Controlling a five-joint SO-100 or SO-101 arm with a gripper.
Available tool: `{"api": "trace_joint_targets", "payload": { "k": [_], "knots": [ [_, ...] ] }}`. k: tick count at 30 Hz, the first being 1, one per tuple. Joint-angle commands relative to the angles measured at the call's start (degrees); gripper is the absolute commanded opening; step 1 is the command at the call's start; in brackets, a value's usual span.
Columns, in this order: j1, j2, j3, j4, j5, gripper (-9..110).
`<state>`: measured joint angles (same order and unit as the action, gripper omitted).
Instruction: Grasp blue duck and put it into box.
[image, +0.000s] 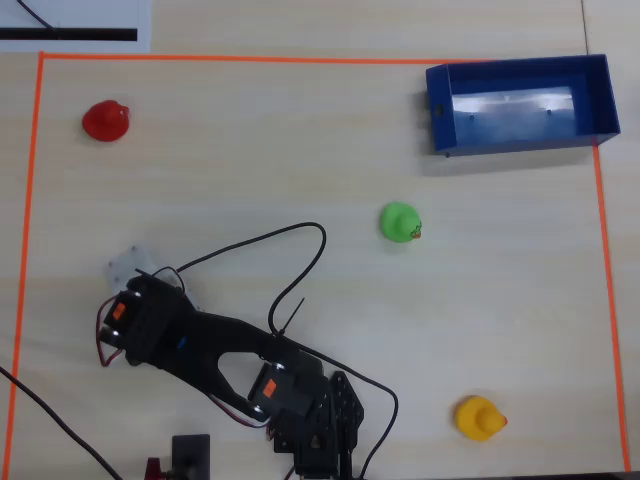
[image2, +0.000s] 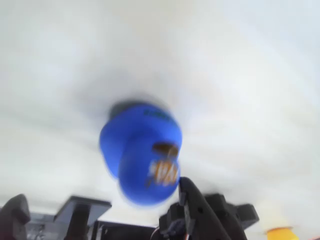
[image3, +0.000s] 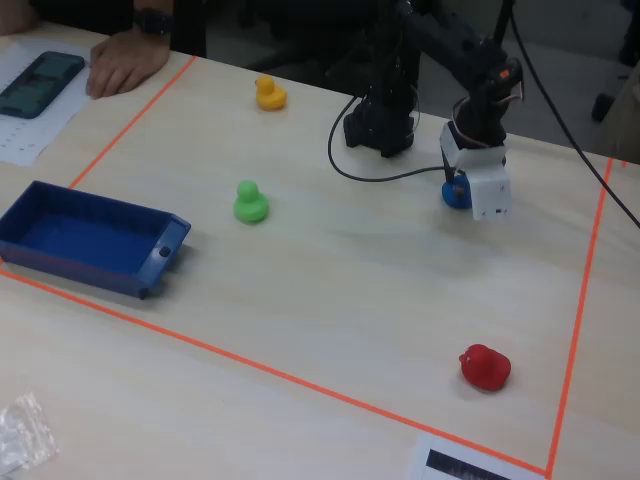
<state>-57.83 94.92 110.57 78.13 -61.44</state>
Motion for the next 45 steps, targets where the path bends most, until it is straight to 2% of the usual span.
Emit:
{"api": "trace_joint_targets", "payload": {
  "k": [1, 16, 23, 30, 31, 33, 36, 45],
  "knots": [
    [2.4, -1.6, -0.2, -2.9, -1.1, 41],
    [3.4, -0.6, 11.5, -9.5, -0.2, 38],
    [4.7, 1.8, 12.3, -10.5, 1.1, 20],
    [6.0, 5.4, 15.0, -11.5, 0.6, 19],
    [6.1, 6.0, 15.7, -11.6, 0.5, 17],
    [6.4, 7.7, 17.2, -12.2, 0.6, 7],
    [7.3, 11.0, 20.3, -13.5, 0.5, 0],
    [15.7, 31.0, 24.7, -12.7, -3.4, 0]
  ]
}}
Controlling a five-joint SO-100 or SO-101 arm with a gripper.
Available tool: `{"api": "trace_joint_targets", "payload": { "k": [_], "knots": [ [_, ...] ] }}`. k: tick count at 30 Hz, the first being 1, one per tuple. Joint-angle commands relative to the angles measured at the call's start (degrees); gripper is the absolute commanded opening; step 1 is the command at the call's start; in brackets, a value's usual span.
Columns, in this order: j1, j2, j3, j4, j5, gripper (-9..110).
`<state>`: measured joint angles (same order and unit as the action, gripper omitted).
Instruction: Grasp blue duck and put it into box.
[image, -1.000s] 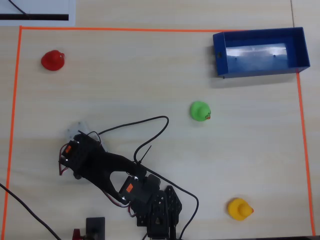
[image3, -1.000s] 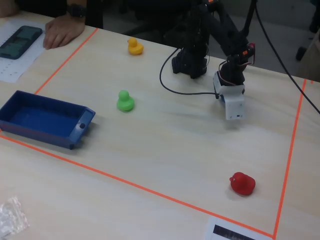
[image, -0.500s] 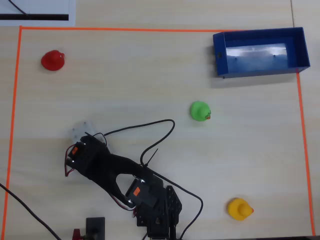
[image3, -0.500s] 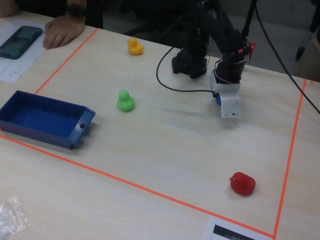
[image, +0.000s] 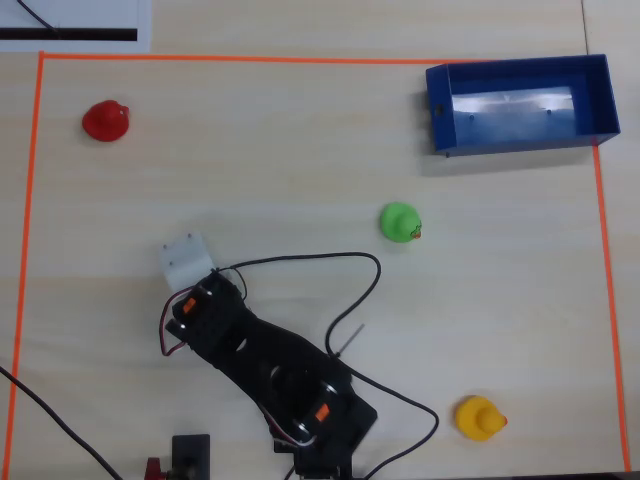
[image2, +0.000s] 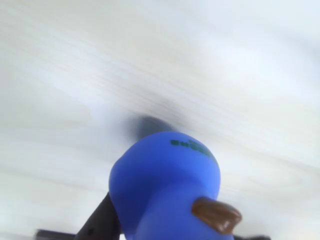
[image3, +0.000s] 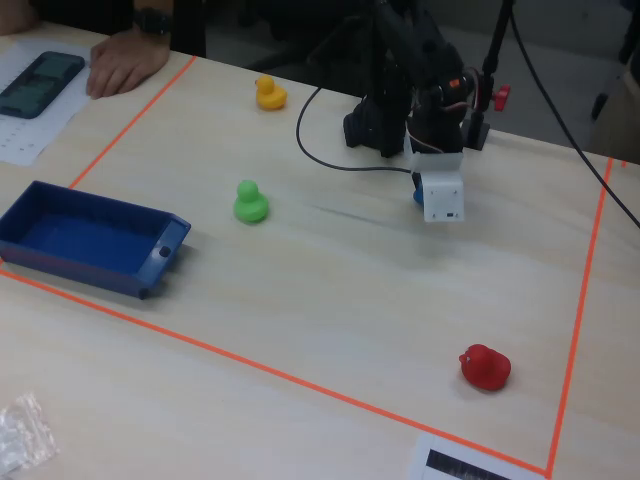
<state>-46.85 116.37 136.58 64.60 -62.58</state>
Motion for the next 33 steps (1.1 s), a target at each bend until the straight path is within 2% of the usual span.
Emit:
{"api": "trace_joint_targets", "payload": {
  "k": [1, 5, 9, 19, 27, 33],
  "knots": [
    [6.9, 11.7, -2.7, 1.6, -3.3, 0],
    [17.1, 14.3, -13.2, 4.0, -7.3, 0],
    [30.1, 9.7, -27.9, 2.5, -11.0, 0],
    [60.6, -20.4, -77.1, -1.1, -13.2, 0],
    [73.3, -50.6, -111.6, -11.1, -9.2, 0],
    [77.6, -64.1, -115.2, -21.9, -10.1, 0]
  ]
}}
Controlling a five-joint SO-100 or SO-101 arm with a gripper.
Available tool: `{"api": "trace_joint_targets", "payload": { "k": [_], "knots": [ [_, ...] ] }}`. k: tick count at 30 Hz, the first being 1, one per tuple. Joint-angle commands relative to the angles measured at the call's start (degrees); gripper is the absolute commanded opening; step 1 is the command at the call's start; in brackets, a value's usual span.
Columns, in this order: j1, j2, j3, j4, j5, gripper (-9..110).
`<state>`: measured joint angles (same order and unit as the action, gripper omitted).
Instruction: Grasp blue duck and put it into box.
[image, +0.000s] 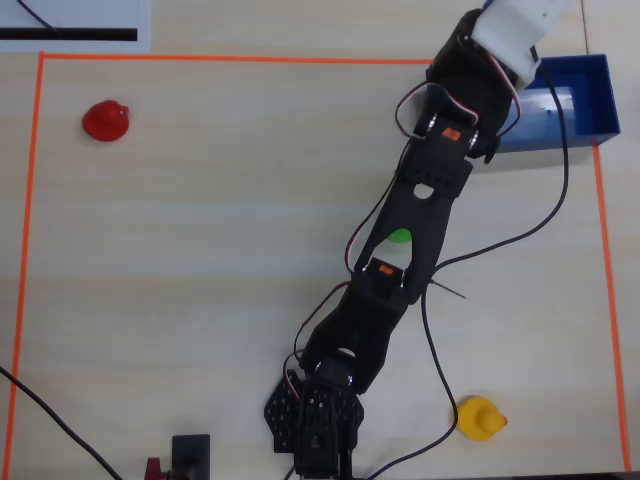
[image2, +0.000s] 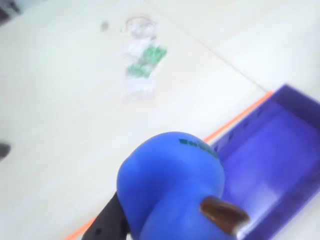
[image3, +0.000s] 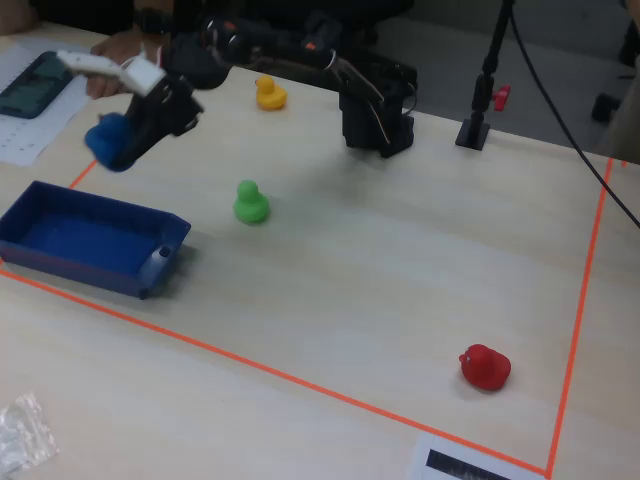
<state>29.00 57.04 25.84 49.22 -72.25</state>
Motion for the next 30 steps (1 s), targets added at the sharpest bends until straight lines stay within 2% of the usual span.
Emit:
{"api": "trace_joint_targets", "payload": {
  "k": [1, 10, 18, 22, 30],
  "knots": [
    [2.4, -6.6, -4.3, -7.9, -0.6, 0],
    [7.4, -20.2, -3.8, -20.7, -3.9, 0],
    [10.5, -25.4, -2.3, -22.9, -9.4, 0],
    [11.5, -26.5, -1.2, -22.0, -12.1, 12],
    [12.5, -26.3, -1.9, -16.3, -14.7, 24]
  ]
}}
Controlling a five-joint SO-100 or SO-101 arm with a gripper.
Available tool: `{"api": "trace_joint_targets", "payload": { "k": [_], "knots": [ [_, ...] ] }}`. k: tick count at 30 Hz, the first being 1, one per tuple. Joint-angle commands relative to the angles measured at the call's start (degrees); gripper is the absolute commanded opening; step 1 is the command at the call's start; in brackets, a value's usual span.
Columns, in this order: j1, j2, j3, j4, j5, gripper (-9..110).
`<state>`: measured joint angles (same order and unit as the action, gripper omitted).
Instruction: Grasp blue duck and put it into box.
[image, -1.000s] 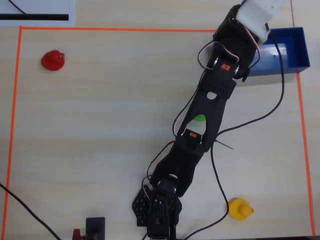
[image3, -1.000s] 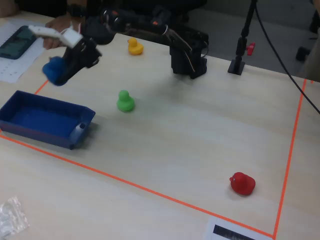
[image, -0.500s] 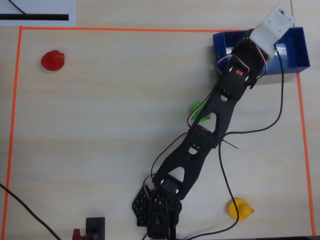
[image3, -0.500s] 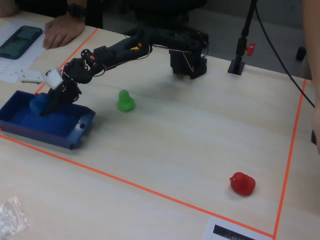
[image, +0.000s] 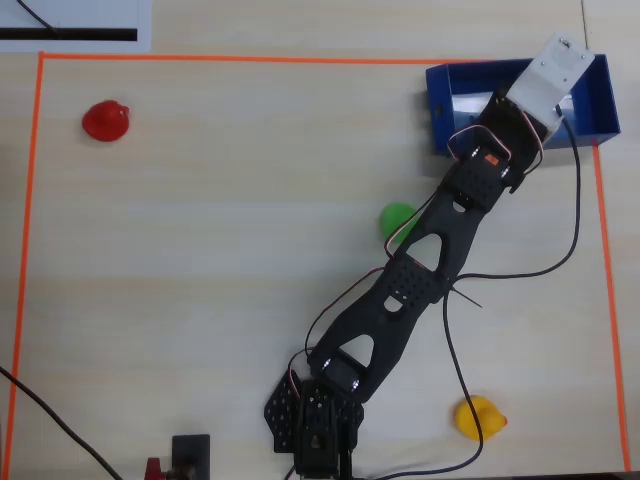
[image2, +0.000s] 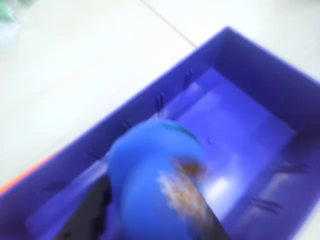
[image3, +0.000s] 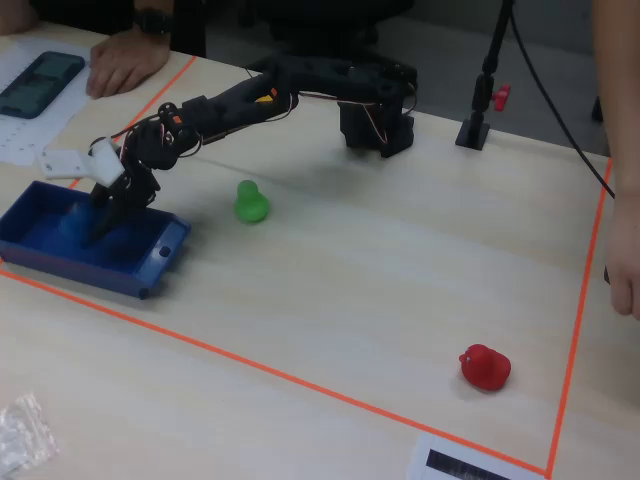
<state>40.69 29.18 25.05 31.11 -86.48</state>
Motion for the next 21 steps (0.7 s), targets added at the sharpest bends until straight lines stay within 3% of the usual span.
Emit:
{"api": "trace_joint_targets", "payload": {
  "k": [1, 6, 9, 10, 13, 17, 21],
  "knots": [
    [0.8, 1.8, -1.2, 2.5, -0.4, 25],
    [1.0, 4.0, -1.2, 5.2, 0.3, 25],
    [0.4, 11.3, -2.4, 8.4, 9.1, 10],
    [-0.1, 15.5, -2.2, 11.1, 12.7, 0],
    [-3.4, 32.2, 3.1, 27.5, 18.4, 0],
    [-12.9, 60.8, 29.1, 42.3, 15.2, 0],
    [-22.9, 91.9, 70.0, 38.8, 11.1, 0]
  ]
}}
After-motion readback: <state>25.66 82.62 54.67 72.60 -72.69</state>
